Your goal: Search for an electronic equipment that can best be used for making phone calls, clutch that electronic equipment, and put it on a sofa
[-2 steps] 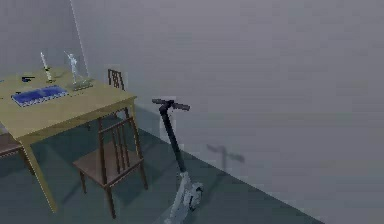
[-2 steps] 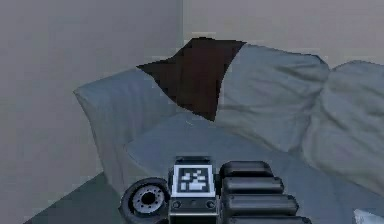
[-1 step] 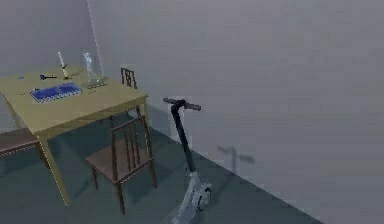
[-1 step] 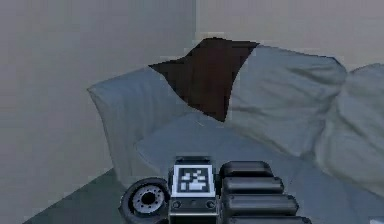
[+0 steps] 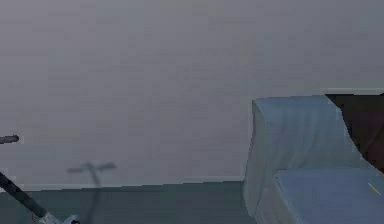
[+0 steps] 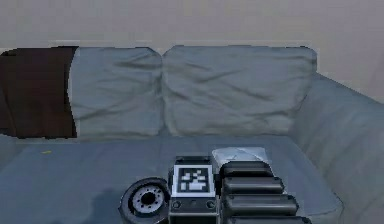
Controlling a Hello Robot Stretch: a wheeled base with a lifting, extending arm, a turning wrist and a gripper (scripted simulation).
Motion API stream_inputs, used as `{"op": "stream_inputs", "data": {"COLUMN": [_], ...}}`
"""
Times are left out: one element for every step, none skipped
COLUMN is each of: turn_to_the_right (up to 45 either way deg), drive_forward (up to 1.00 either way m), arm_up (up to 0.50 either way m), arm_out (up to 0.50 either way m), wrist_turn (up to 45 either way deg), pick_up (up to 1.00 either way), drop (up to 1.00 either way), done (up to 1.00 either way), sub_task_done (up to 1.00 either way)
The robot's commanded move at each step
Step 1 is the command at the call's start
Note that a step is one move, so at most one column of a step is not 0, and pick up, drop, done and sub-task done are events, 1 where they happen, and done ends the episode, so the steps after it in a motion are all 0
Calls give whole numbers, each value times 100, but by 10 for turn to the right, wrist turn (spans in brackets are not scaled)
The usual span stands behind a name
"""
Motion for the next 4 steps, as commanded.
{"op": "stream_inputs", "data": {"turn_to_the_right": [270,-450,-120,390], "drive_forward": [0,0,0,0], "arm_up": [0,0,0,0], "arm_out": [0,0,0,0], "wrist_turn": [0,0,0,0], "pick_up": [0,0,0,0], "drop": [0,0,0,0], "done": [0,0,0,0], "sub_task_done": [0,0,0,0]}}
